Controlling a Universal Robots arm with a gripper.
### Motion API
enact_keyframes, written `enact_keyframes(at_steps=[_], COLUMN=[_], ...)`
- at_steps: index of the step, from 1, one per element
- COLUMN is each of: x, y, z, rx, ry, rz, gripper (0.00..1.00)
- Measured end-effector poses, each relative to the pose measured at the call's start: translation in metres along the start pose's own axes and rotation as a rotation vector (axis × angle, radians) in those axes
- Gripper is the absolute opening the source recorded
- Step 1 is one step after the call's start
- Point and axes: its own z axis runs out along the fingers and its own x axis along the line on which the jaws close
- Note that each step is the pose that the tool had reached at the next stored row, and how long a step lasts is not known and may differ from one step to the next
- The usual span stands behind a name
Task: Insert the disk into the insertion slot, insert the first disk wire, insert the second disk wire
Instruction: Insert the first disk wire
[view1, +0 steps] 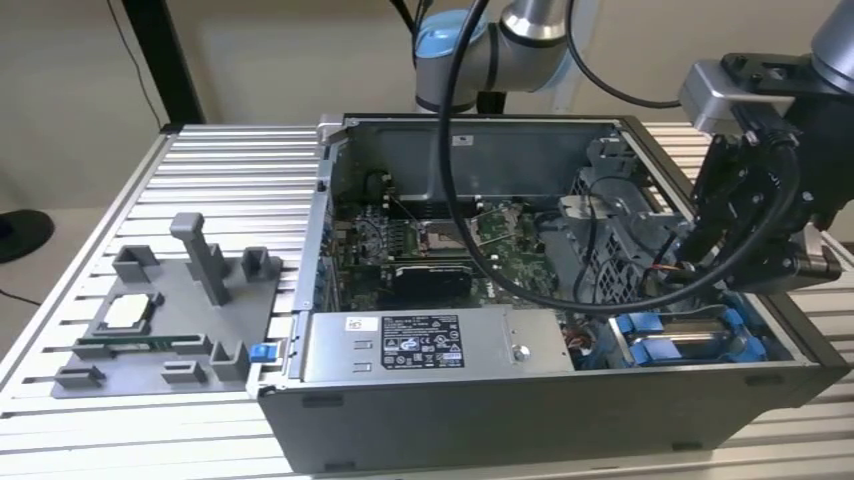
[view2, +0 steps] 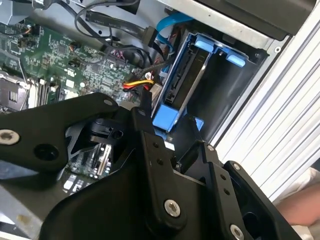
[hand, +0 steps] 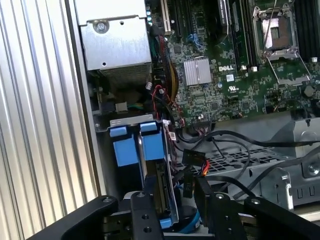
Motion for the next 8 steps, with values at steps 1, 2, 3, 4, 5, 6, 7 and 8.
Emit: enact_keyframes(at_steps=[1,2,3,4,5,6,7,8], x=[-0.0003,-0.0006,-0.0010,-0.0015,-0.0020,-0.0026,-0.0032,-0.0038], y=[0.0000,0.0000,0.0000,0.0001,0.0001,0.0002,0.0003,0.0003], z=[0.0006,0.0013,0.0019,0.0025,0.0035,0.0045,0.0054,0.0063], rx=[0.0002,0.0003,0.0004,0.0004,0.0004,0.0004,0.0004,0.0004], ry=[-0.0011,-0.0023,-0.0033,-0.0042,-0.0051,-0.0063,-0.0073,-0.0082], rz=[0.004,0.007,0.010,0.012,0.013,0.015,0.016,0.018], gripper=[1.00,1.00,1.00,1.00,1.00,1.00,1.00,1.00])
